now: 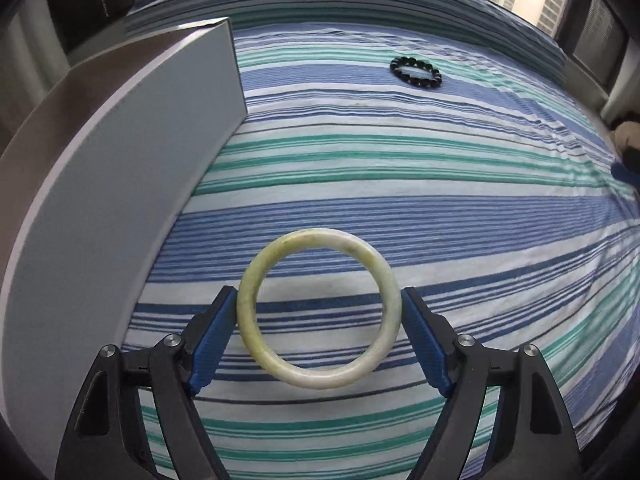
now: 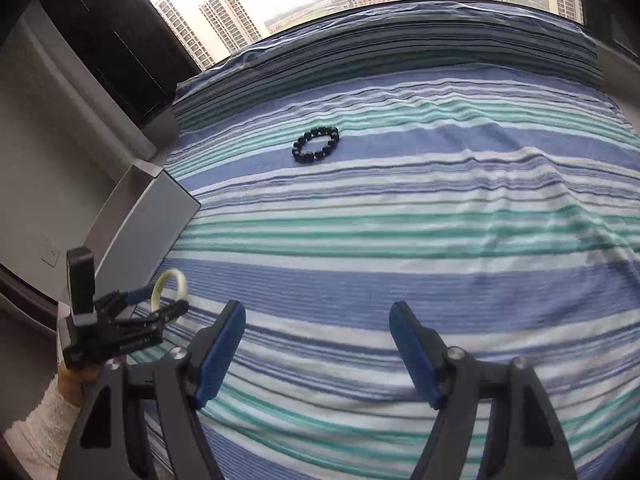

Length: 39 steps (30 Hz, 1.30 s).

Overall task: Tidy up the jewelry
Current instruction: 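Grasp the pale jade bangle with the left tool and lift it, then grasp the black bead bracelet with the right tool while the left tool holds the jade bangle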

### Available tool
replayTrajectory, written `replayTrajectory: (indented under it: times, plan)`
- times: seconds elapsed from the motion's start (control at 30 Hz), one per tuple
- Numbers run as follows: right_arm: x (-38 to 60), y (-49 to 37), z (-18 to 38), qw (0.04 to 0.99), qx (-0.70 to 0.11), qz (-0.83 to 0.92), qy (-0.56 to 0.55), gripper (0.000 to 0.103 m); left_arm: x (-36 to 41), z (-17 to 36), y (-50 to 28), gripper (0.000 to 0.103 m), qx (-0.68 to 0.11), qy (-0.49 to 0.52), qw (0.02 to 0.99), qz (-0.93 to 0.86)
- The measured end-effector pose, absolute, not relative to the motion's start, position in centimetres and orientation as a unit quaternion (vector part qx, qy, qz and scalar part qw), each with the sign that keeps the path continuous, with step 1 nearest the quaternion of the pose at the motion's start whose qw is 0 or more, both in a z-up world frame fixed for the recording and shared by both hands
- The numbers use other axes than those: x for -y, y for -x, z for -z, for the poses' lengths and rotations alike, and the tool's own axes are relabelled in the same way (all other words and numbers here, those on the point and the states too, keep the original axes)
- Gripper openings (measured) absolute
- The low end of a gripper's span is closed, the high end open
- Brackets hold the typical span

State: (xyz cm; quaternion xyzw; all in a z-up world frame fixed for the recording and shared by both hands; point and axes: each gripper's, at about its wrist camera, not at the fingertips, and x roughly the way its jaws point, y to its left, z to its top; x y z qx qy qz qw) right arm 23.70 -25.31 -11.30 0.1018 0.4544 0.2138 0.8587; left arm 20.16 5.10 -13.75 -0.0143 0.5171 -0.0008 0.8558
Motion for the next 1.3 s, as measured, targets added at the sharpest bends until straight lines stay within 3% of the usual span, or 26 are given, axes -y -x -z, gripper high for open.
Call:
replayTrajectory:
  times: [0.1, 0.17, 0.33, 0.57, 0.6, 0.63, 0.67, 0.9, 1.3]
  plan:
    - [21.7, -30.8, 10.2, 0.856, -0.453, -0.236, -0.083, 0.070, -5.6, 14.3, -19.3, 0.082, -0.518, 0.029, 0.855, -0.004]
    - [18.9, -35.2, 10.1, 0.854, -0.457, -0.242, -0.059, 0.041, -5.9, 14.6, -18.8, 0.082, -0.518, 0.031, 0.855, -0.008]
    - [11.3, -42.5, 12.4, 0.845, -0.472, -0.250, 0.013, 0.036, -6.4, 15.5, -18.6, 0.082, -0.524, 0.052, 0.850, -0.011]
    - [6.3, -45.2, 16.9, 0.845, -0.481, -0.216, 0.095, 0.035, -7.1, 15.9, -18.1, 0.082, -0.524, 0.056, 0.850, -0.008]
    - [6.4, -45.3, 17.3, 0.844, -0.485, -0.213, 0.091, 0.030, -7.3, 15.8, -18.0, 0.082, -0.524, 0.058, 0.850, -0.007]
    - [6.6, -45.2, 17.3, 0.848, -0.479, -0.205, 0.095, 0.015, -7.3, 15.8, -17.9, 0.082, -0.523, 0.058, 0.850, -0.007]
    - [6.9, -45.0, 17.3, 0.846, -0.482, -0.205, 0.094, 0.012, -7.4, 15.8, -17.9, 0.082, -0.523, 0.059, 0.850, -0.007]
    - [10.2, -39.8, 17.0, 0.824, -0.515, -0.218, 0.093, 0.012, -7.6, 15.5, -16.7, 0.082, -0.517, 0.062, 0.854, -0.001]
    - [16.1, -20.3, 17.9, 0.793, -0.555, -0.236, 0.087, 0.012, -7.1, 16.0, -13.8, 0.082, -0.519, 0.032, 0.854, -0.003]
